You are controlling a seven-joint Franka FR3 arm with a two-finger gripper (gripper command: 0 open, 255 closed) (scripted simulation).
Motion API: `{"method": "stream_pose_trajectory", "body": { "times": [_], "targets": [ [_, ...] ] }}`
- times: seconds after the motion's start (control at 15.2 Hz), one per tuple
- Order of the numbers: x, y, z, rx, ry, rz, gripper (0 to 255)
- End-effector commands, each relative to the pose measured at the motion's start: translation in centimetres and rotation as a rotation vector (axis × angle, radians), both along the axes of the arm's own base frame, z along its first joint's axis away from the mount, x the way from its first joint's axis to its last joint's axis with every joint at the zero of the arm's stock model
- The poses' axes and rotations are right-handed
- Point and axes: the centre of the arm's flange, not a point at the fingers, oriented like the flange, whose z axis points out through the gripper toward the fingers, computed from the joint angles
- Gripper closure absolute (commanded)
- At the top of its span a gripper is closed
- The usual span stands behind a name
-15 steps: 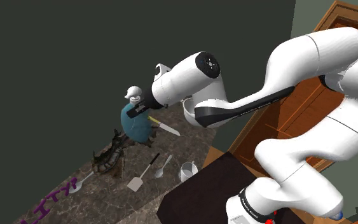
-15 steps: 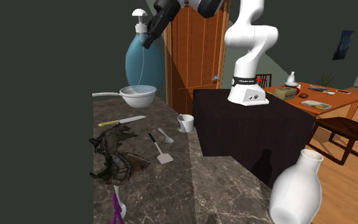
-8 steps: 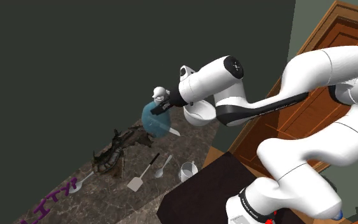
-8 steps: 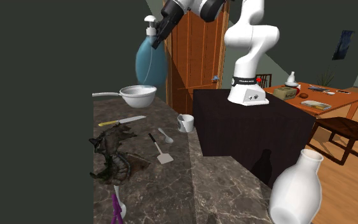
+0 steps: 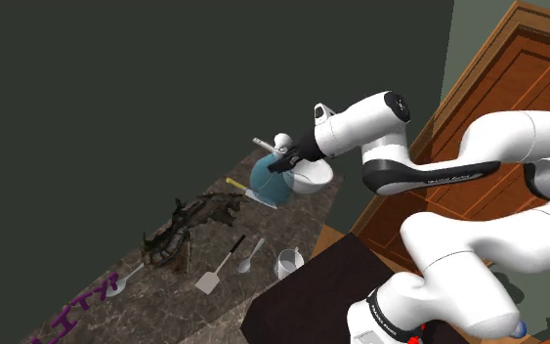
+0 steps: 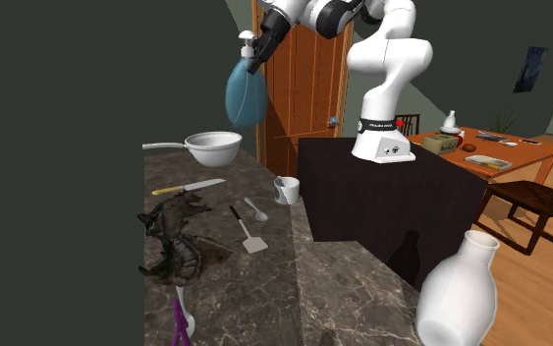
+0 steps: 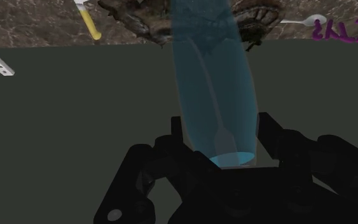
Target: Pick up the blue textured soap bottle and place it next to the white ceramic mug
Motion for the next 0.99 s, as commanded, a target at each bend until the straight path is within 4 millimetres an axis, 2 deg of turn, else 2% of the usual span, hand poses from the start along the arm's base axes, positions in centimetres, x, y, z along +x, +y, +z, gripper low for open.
{"method": "stream_pose_trajectory", "body": {
  "times": [0.0,0.92],
  "targets": [
    [-0.5,-2.7,0.2,-0.001,-0.002,0.003,255],
    [-4.1,-20.8,0.3,-0.001,-0.002,0.003,255]
  ]
}}
